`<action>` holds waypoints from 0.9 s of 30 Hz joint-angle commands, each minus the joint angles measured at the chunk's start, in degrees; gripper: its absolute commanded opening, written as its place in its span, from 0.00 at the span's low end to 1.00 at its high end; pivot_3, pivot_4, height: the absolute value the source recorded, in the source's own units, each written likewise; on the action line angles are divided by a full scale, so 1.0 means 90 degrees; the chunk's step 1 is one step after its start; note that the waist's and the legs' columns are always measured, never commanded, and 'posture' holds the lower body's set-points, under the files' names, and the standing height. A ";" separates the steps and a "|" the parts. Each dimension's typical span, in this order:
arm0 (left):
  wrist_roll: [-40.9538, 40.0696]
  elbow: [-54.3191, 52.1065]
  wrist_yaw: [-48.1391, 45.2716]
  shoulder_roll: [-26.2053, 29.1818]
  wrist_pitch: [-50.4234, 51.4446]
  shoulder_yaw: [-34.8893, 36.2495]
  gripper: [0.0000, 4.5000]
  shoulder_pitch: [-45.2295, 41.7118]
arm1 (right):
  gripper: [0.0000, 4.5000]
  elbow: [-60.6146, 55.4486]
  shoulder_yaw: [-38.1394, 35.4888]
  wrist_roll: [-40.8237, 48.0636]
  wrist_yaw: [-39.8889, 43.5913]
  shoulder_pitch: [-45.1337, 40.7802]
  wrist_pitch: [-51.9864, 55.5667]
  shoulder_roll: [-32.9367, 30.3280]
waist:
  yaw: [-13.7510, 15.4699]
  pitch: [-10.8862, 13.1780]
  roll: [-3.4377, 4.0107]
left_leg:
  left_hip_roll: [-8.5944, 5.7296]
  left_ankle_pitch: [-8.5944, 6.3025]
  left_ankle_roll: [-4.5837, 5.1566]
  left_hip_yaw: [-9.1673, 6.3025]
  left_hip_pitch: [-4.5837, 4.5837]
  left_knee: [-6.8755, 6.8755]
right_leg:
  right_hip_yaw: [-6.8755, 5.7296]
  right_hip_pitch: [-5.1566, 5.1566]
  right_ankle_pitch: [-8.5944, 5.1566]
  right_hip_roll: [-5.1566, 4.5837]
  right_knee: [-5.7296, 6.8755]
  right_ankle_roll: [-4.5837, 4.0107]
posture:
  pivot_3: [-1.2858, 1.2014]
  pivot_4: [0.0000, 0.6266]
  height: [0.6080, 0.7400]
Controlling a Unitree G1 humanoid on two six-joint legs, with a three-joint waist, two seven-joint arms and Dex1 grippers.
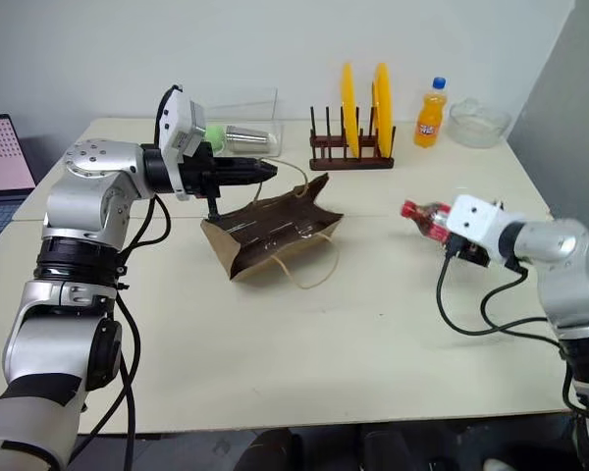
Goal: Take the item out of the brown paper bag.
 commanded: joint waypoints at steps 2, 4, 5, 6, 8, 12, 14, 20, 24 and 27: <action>-0.0054 -0.0261 0.0028 0.0060 -0.0051 0.0110 0.00 -0.0011 | 0.69 0.0384 0.0193 -0.0107 -0.0403 0.0191 -0.0220 0.0230 | -0.0008 0.0000 0.0001 | 0.0005 0.0000 0.0000 0.0000 0.0003 -0.0002 | -0.0001 0.0001 0.0000 0.0003 0.0001 0.0000 | 0.52 0.24 1.00; -0.0058 -0.0289 0.0022 0.0086 -0.0039 0.0119 0.00 0.0008 | 0.69 0.0553 0.0212 -0.0017 -0.0465 0.0273 -0.0162 0.0377 | -0.0016 0.0000 0.0001 | 0.0004 0.0000 0.0000 -0.0001 0.0002 -0.0001 | -0.0002 0.0001 0.0000 0.0004 0.0001 0.0000 | 0.52 0.24 1.00; -0.0059 -0.0298 0.0021 0.0094 -0.0036 0.0121 0.00 0.0013 | 0.69 0.0595 0.0205 0.0012 -0.0487 0.0294 -0.0138 0.0423 | -0.0018 0.0000 0.0001 | 0.0004 0.0000 0.0000 0.0005 0.0004 0.0001 | 0.0004 0.0002 0.0000 0.0004 0.0002 0.0000 | 0.52 0.24 1.00; -0.0060 -0.0313 0.0023 0.0099 -0.0031 0.0122 0.00 0.0022 | 0.69 0.0610 0.0193 0.0049 -0.0488 0.0314 -0.0105 0.0450 | -0.0017 0.0000 0.0001 | 0.0004 -0.0001 0.0001 0.0006 0.0008 0.0002 | 0.0005 0.0007 0.0001 0.0003 -0.0002 0.0001 | 0.52 0.24 1.00; -0.0061 -0.0331 0.0029 0.0110 -0.0022 0.0128 0.00 0.0033 | 0.85 0.0631 0.0133 0.0172 -0.0471 0.0349 -0.0020 0.0497 | -0.0008 0.0000 0.0001 | 0.0004 0.0000 0.0003 0.0004 0.0011 0.0008 | 0.0003 0.0013 0.0000 0.0003 -0.0004 0.0003 | 0.52 0.24 1.00; -0.0060 -0.0371 0.0033 0.0130 -0.0012 0.0133 0.00 0.0066 | 0.99 0.0505 0.0042 0.0268 -0.0418 0.0416 -0.0016 0.0434 | 0.0006 0.0000 0.0001 | 0.0003 0.0002 0.0008 0.0001 0.0012 0.0007 | -0.0001 0.0014 0.0000 0.0004 -0.0002 0.0004 | 0.52 0.24 1.00; -0.0049 -0.0352 0.0038 0.0148 -0.0030 0.0139 0.00 0.0066 | 0.99 0.0205 -0.0197 0.0445 -0.0349 0.0369 -0.0007 0.0297 | 0.0007 0.0000 0.0001 | 0.0002 0.0003 0.0007 0.0000 0.0010 0.0007 | 0.0000 0.0013 0.0000 0.0004 -0.0002 0.0003 | 0.52 0.24 1.00; 0.0005 -0.0223 0.0175 0.0218 -0.0078 0.0200 0.00 0.0028 | 0.99 -0.1307 -0.1135 0.1790 0.0493 0.0228 0.0662 -0.0190 | 0.0015 0.0001 0.0002 | 0.0001 0.0002 0.0007 -0.0002 0.0005 0.0005 | -0.0002 0.0011 0.0001 0.0003 -0.0005 0.0003 | 0.52 0.24 1.00; 0.0048 -0.0053 0.0358 0.0246 -0.0219 0.0249 0.00 -0.0004 | 0.99 -0.2685 -0.1586 0.3488 0.0878 0.0078 0.2036 -0.0026 | 0.0006 0.0001 0.0002 | 0.0004 0.0001 0.0009 -0.0011 0.0007 0.0001 | -0.0008 0.0012 0.0000 0.0005 -0.0005 0.0004 | 0.52 0.24 1.00; 0.0108 0.0146 0.0554 0.0258 -0.0335 0.0278 0.00 -0.0047 | 0.99 -0.3353 -0.1646 0.4551 0.0697 -0.0191 0.2888 0.0310 | 0.0018 0.0001 0.0002 | 0.0005 0.0001 0.0009 -0.0018 0.0009 0.0002 | -0.0012 0.0015 0.0000 0.0005 -0.0005 0.0004 | 0.52 0.24 1.00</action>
